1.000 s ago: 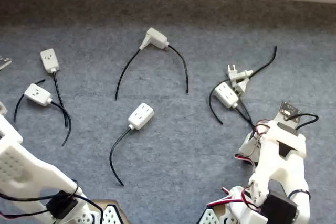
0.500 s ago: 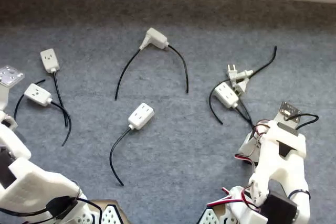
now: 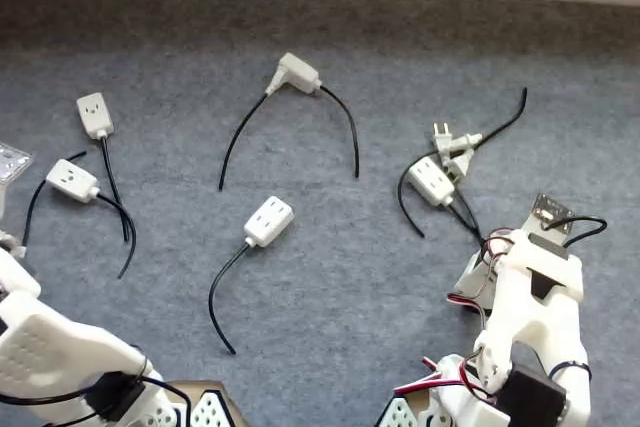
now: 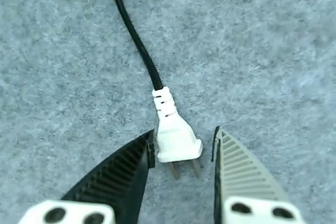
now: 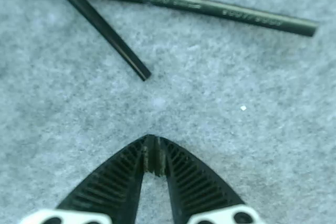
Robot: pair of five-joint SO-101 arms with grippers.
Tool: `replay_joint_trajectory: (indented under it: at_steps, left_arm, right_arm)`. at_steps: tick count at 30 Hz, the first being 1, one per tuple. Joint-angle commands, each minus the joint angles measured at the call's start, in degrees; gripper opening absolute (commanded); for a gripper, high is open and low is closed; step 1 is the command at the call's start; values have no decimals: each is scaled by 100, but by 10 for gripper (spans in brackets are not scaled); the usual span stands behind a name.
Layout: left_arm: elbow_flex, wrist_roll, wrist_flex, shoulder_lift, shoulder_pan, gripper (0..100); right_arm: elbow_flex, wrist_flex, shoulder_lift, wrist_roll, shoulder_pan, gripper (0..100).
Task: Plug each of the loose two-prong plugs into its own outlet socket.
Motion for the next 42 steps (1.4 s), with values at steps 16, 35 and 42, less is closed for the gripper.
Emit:
replay_joint_trajectory:
  at_steps: [16, 35, 42]
  left_arm:
    - [-57, -79, 1538, 84, 558, 196]
    - [-4, 756, 2163, 119, 1481, 196]
    - [4, 730, 1978, 136, 1147, 196]
  right_arm:
    - [13, -136, 40, 70, -40, 9]
    - [13, -136, 40, 70, -40, 9]
    - [13, -136, 40, 70, -40, 9]
